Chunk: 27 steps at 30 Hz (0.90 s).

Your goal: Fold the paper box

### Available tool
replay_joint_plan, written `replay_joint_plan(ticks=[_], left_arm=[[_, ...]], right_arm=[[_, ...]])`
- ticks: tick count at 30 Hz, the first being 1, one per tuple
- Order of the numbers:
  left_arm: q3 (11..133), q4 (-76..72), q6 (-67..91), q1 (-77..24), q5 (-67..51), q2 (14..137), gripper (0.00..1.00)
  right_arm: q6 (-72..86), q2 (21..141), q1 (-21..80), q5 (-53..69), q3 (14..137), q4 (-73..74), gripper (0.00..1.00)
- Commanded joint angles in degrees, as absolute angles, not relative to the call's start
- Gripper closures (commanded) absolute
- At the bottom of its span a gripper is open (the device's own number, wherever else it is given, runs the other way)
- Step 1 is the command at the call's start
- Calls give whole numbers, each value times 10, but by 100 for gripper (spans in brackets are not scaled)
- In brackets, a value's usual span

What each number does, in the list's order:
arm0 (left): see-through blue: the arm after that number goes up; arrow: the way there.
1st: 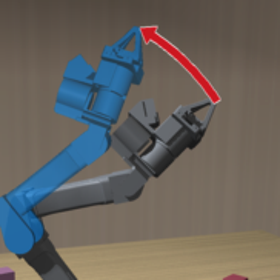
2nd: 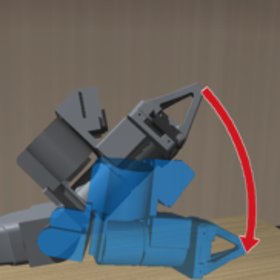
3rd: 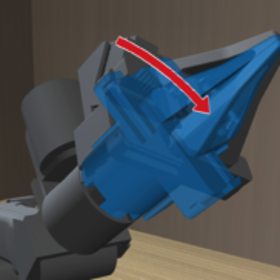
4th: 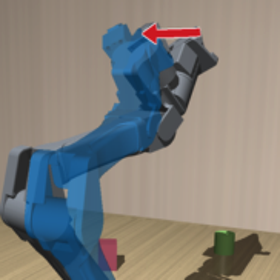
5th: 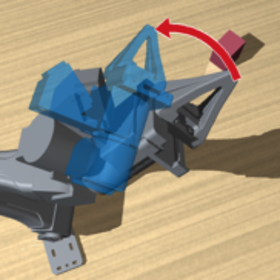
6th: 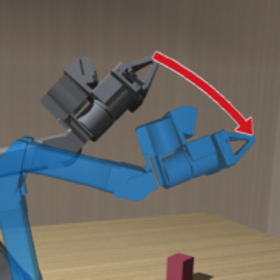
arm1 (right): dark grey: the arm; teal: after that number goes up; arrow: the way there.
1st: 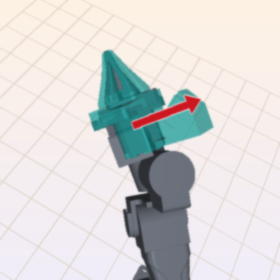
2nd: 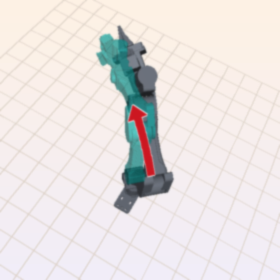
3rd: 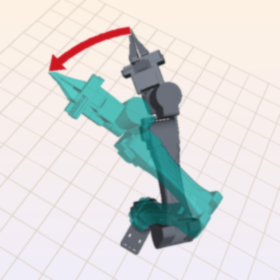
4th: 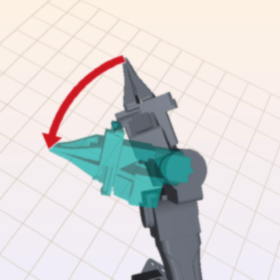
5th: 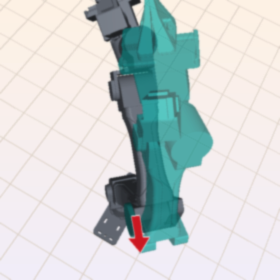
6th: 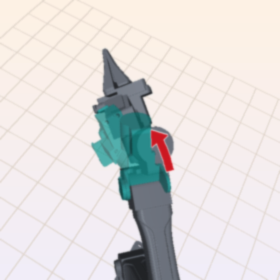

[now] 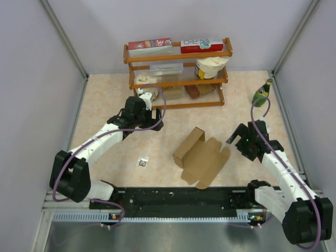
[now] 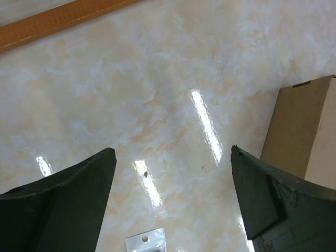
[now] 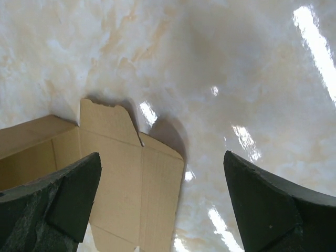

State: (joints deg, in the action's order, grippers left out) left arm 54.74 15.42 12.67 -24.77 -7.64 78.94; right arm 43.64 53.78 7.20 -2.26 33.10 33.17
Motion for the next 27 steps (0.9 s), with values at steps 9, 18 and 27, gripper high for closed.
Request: replay_joint_plan(ticks=[9,18,27], left_arm=[[540,118,141,-245,-97,784,6],[541,114,149,-245,-123,793,7],[537,110,151,-245,-125,793,7]], right_arm=[[523,420,71,61,221,383,13],[513,456,71,129,164,309,29],[509,464,71,151,115,257,35]])
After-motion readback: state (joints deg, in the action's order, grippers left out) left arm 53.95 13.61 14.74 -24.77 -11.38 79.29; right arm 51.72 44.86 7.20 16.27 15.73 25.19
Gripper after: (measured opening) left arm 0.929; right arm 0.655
